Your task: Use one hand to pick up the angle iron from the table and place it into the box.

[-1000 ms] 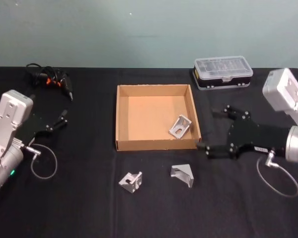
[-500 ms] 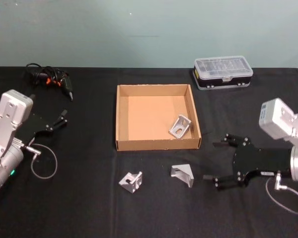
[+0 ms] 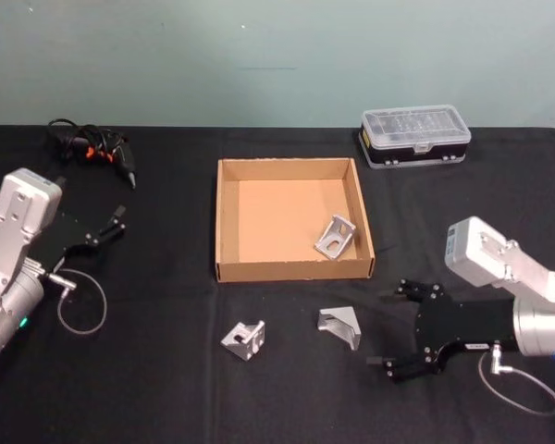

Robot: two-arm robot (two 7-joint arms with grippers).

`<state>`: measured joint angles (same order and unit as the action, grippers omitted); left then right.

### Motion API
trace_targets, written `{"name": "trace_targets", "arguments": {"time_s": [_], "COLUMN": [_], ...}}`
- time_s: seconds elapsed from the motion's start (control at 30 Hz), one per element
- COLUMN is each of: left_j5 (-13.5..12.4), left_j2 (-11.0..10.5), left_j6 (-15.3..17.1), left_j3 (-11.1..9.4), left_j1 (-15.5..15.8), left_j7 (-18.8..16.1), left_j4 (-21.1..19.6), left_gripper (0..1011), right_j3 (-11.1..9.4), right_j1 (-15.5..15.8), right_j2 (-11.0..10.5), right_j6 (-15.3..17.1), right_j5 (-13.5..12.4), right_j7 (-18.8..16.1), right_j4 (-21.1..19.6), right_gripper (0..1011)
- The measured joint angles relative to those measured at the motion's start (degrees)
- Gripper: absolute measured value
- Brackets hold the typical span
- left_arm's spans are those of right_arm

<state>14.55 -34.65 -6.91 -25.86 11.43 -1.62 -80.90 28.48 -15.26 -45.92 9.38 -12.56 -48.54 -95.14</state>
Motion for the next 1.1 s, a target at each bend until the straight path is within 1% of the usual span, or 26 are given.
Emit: {"name": "trace_targets", "arguments": {"time_s": [0.13,0.17,0.2,0.37,0.67,1.1], "left_j5": [0.0,0.0,0.0,0.0,0.0,0.0], "left_j2": [0.0,0.0,0.0,0.0,0.0,0.0], "left_j6": [0.0,0.0,0.0,0.0,0.0,0.0], "left_j3": [0.0,0.0,0.0,0.0,0.0,0.0], "left_j1": [0.0,0.0,0.0,0.0,0.0,0.0], "left_j7": [0.0,0.0,0.0,0.0,0.0,0.0], "left_j4": [0.0,0.0,0.0,0.0,0.0,0.0], "left_gripper": [1000,1000,1000,1000,1000,1000], "right_j3": [1.6,1.6,2.2,3.7,5.5,7.4], "right_j1": [-1.3,-1.3,-1.7,-2.9,-4.8,-7.1], "right_j2": [0.8,0.8,1.0,1.8,3.2,4.5], "right_j6": [0.1,0.1,0.1,0.2,0.2,-0.3], "right_j5": [0.5,0.5,0.7,1.1,1.0,0.3], "right_j7": [-0.1,-0.1,-0.1,-0.1,0.8,1.6], "right_j4": [1.2,1.2,1.6,3.3,5.9,8.6], "right_gripper": [1004,1004,1004,1004,1004,1004]}}
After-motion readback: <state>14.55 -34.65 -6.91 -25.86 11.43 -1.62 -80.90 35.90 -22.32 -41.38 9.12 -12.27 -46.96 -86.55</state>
